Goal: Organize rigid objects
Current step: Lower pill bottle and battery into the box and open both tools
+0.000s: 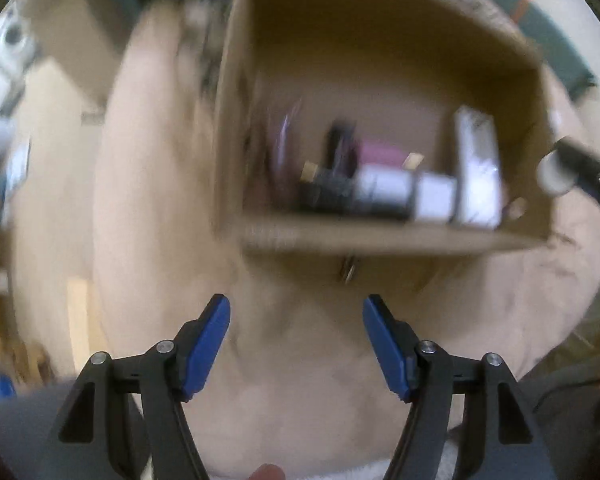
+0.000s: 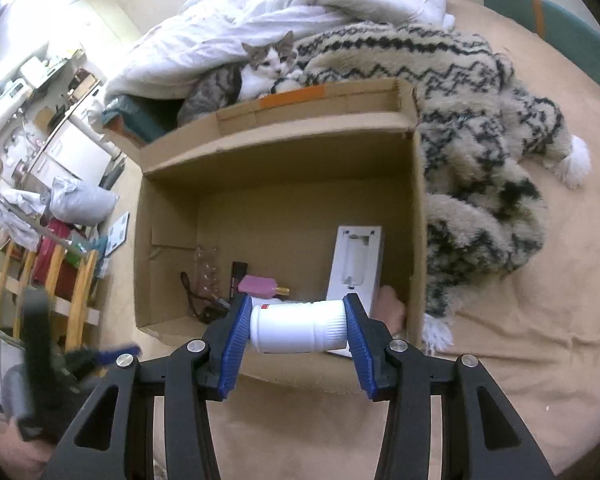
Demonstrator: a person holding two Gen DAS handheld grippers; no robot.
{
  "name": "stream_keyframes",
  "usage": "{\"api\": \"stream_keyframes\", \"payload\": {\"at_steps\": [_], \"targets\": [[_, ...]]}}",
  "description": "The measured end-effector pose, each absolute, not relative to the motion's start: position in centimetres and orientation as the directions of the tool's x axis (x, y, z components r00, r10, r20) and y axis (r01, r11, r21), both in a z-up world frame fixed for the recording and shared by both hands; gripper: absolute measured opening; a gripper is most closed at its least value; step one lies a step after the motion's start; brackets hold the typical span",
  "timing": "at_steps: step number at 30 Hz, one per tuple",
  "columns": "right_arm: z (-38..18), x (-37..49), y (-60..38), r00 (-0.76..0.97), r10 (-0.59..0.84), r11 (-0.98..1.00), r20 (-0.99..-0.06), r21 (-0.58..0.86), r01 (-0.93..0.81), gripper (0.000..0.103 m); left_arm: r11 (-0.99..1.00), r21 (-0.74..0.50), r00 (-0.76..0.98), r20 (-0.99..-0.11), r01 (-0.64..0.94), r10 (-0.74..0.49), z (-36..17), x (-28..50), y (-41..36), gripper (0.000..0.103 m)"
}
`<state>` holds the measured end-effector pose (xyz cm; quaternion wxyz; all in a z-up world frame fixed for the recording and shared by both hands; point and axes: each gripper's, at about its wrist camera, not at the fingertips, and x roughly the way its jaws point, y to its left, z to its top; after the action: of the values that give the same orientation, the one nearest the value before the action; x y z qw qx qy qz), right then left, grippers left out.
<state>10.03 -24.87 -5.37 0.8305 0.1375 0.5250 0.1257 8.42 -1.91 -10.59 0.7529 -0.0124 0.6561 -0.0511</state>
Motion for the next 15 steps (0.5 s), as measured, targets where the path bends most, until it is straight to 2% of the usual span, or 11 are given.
{"api": "stream_keyframes", "payload": {"at_steps": [7, 9, 12, 13, 15], "targets": [[-5.8, 10.4, -24.0, 0.396, 0.4, 0.912, -0.826, 0.401, -0.086, 0.049, 0.986, -0.02, 0.171, -0.984, 0.163, -0.048, -13.8, 9.5, -6.5, 0.063], [-6.1, 10.4, -23.7, 0.393, 0.403, 0.912, -0.827, 0.401, -0.091, 0.049, 0.982, 0.003, 0.159, -0.987, 0.187, -0.027, -14.8, 10.1, -8.0, 0.051], [-6.4, 10.5, -23.2, 0.386, 0.382, 0.922, -0.84, 0.373, -0.1, 0.049, 0.981, -0.009, 0.115, -0.993, 0.196, -0.032, -16.5, 11.0, -9.5, 0.023], [-6.4, 10.6, -23.1, 0.387, 0.378, 0.924, -0.841, 0.369, -0.101, 0.049, 0.979, -0.017, 0.099, -0.994, 0.202, -0.038, -16.9, 11.1, -9.8, 0.009], [-6.1, 10.8, -23.1, 0.397, 0.384, 0.921, -0.834, 0.378, -0.099, 0.049, 0.977, -0.029, 0.1, -0.994, 0.209, -0.051, -17.3, 11.1, -10.0, 0.009]]}}
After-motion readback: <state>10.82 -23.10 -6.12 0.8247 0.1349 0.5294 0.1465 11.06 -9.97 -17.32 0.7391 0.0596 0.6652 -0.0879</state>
